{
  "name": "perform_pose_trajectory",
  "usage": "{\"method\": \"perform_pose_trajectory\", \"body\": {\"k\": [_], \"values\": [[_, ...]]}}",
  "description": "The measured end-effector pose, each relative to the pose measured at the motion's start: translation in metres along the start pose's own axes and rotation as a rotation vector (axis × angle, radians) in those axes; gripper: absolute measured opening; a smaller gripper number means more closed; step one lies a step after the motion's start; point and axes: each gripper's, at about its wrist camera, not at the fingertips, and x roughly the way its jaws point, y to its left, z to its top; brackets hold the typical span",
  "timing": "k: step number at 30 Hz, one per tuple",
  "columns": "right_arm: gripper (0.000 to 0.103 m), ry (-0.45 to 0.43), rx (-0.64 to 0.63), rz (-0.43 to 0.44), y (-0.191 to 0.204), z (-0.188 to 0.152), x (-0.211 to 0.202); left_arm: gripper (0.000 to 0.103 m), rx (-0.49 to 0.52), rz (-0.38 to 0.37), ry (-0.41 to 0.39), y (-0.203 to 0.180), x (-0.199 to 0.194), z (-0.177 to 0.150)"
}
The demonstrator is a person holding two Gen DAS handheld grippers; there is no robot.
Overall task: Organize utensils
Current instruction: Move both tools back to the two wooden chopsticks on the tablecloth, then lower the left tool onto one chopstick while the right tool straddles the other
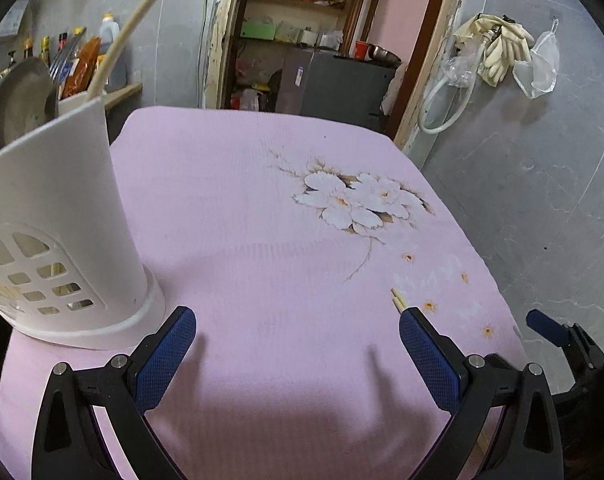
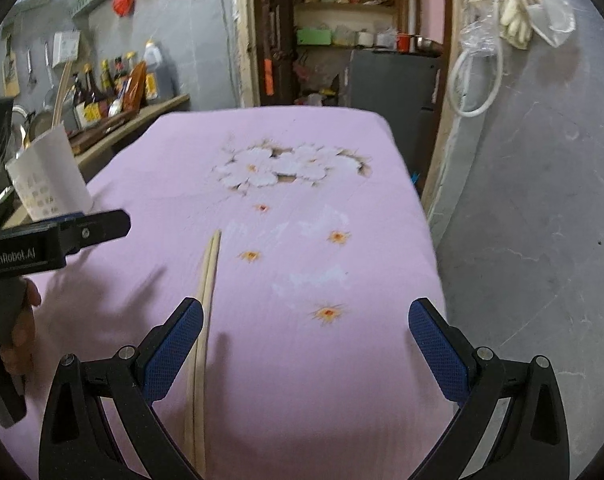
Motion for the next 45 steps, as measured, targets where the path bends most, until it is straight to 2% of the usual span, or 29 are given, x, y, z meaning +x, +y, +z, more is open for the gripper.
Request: {"method": "perform_pose_trajectory", "body": {"k": [4, 8, 12, 23, 29, 33, 34, 37, 41, 44, 45], "values": [[0.101, 0.032, -0.042, 0.010, 0.007, 0.000, 0.005, 0.102, -0.006, 0.005, 0.007, 0.000, 0.002, 0.000], [0.101, 0.090, -0.068, -0.019, 0.014, -0.002, 0.013, 0.102, -0.004, 0.005, 0.007, 0.001, 0.001, 0.000], [0.101, 0.098, -0.070, -0.032, 0.013, -0.002, 0.013, 0.102, 0.009, 0.001, 0.006, -0.001, 0.001, 0.001], [0.101, 0.103, -0.015, -0.179, -0.003, -0.003, 0.009, 0.101, 0.074, -0.053, 0.033, -0.014, 0.005, 0.003], [0.101, 0.107, 0.069, -0.213, -0.030, -0.008, 0.006, 0.081, 0.097, -0.142, 0.093, -0.025, 0.014, 0.003], [0.100, 0.098, 0.091, -0.193, -0.038, -0.013, 0.001, 0.062, 0.088, -0.213, 0.149, -0.035, 0.026, 0.003], [0.099, 0.099, 0.088, -0.189, -0.039, -0.014, 0.001, 0.057, 0.085, -0.232, 0.165, -0.038, 0.029, 0.003], [0.084, 0.109, 0.086, -0.153, -0.039, -0.021, -0.003, 0.048, 0.085, -0.264, 0.210, -0.047, 0.037, 0.003], [0.063, 0.122, 0.089, -0.101, -0.039, -0.027, -0.006, 0.041, 0.094, -0.286, 0.249, -0.059, 0.044, 0.003], [0.052, 0.129, 0.093, -0.071, -0.037, -0.031, -0.011, 0.035, 0.095, -0.291, 0.283, -0.067, 0.050, 0.002], [0.051, 0.130, 0.096, -0.060, -0.037, -0.032, -0.012, 0.033, 0.093, -0.291, 0.289, -0.069, 0.050, 0.002]]}}
